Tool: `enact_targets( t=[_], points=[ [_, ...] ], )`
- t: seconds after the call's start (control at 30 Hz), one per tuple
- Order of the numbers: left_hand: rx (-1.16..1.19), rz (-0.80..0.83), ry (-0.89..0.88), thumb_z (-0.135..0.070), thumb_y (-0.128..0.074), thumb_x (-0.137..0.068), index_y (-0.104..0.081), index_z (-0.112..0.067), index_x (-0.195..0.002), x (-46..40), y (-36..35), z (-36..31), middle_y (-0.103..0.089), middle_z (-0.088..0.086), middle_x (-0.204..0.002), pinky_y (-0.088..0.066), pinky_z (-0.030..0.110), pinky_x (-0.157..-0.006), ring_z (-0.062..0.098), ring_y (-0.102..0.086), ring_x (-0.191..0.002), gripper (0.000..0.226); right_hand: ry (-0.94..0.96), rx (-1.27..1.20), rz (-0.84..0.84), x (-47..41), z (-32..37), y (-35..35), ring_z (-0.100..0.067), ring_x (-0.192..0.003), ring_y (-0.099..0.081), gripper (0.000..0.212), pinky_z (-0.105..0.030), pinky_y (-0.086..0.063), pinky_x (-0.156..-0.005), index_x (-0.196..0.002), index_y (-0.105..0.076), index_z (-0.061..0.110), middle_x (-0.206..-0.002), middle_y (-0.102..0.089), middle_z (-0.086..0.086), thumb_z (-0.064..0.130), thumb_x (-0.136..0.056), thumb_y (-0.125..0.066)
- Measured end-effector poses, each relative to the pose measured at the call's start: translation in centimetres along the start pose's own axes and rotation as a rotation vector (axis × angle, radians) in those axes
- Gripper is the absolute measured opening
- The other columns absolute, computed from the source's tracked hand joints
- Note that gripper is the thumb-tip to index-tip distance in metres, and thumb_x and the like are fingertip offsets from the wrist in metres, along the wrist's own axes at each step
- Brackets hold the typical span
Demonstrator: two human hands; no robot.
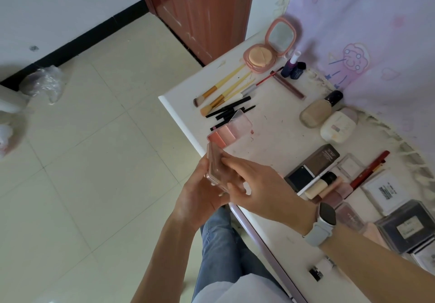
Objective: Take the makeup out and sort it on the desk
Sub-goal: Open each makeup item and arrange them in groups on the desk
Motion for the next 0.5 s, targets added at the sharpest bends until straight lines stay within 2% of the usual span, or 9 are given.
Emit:
enact_targets(
  t=[0.1, 0.17, 0.27, 0.33, 0.43, 0.5],
  points=[
    [-0.006, -0.015, 0.022, -0.05, -0.058, -0.081, -0.056, -0.009, -0.118, 0.4, 1.2, -0.2, -0.063, 0.016, -0.11, -0.052, 0.046, -0.08, 0.034, -0.062, -0.1, 0.056, -0.02, 0.003, 0.008, -0.3, -0.3, 0.1, -0.01, -0.069, -0.064, 0.042, -0.021, -0.054, -0.063, -0.124, -0.055, 0.005, -0.089, -0.07, -0.002, 0.018, -0.084, -0.049],
    [0.004, -0.052, 0.077, -0.047, -0.048, -0.085, -0.06, -0.012, -0.117, 0.6, 2.0, -0.2, -0.062, 0.019, -0.114, -0.053, 0.048, -0.079, 0.039, -0.06, -0.103, 0.049, -0.086, -0.011, 0.031, -0.5, -0.8, 0.0, -0.008, -0.057, -0.058, 0.038, -0.018, -0.049, -0.054, -0.124, -0.054, 0.008, -0.077, -0.068, -0.001, 0.016, -0.088, -0.047],
    [0.017, -0.163, 0.164, -0.046, -0.044, -0.085, -0.059, -0.013, -0.119, 0.8, 3.1, -0.1, -0.058, 0.025, -0.118, -0.054, 0.047, -0.074, 0.05, -0.054, -0.108, 0.05, -0.186, -0.015, -0.023, -0.5, -1.9, -0.5, -0.011, -0.043, -0.047, 0.028, -0.021, -0.039, -0.045, -0.112, -0.059, 0.003, -0.058, -0.059, -0.006, 0.014, -0.089, -0.046],
    [-0.007, -0.257, 0.194, -0.048, -0.041, -0.087, -0.062, -0.015, -0.115, 0.9, 3.6, 0.0, -0.061, 0.024, -0.114, -0.055, 0.048, -0.072, 0.047, -0.058, -0.103, 0.048, -0.251, -0.021, -0.055, -0.3, -2.5, -0.8, -0.017, -0.044, -0.052, 0.025, -0.024, -0.043, -0.044, -0.105, -0.06, -0.001, -0.06, -0.062, -0.011, 0.012, -0.09, -0.044],
    [-0.084, -0.447, 0.191, -0.053, -0.038, -0.091, -0.064, -0.016, -0.108, 0.7, 3.7, 0.0, -0.063, 0.017, -0.102, -0.056, 0.046, -0.064, 0.033, -0.067, -0.083, 0.048, -0.337, -0.071, -0.059, 0.1, -3.7, -0.9, -0.029, -0.062, -0.064, 0.023, -0.042, -0.053, -0.06, -0.107, -0.058, 0.002, -0.076, -0.067, -0.02, 0.01, -0.091, -0.045],
    [-0.167, -0.536, 0.176, -0.053, -0.034, -0.093, -0.063, -0.016, -0.101, 0.4, 3.1, 0.2, -0.062, 0.014, -0.1, -0.057, 0.045, -0.066, 0.03, -0.066, -0.083, 0.047, -0.379, -0.098, -0.076, 0.4, -4.4, -0.7, -0.031, -0.068, -0.066, 0.022, -0.045, -0.054, -0.065, -0.106, -0.059, 0.004, -0.077, -0.067, -0.021, 0.011, -0.091, -0.045]
  ],
)
Point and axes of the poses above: each hand's wrist, its own x-axis away from the middle knuckle, its own y-axis out of the back of the hand, z = x × y, the point moved 1 cm from there along -x, towards the middle knuckle
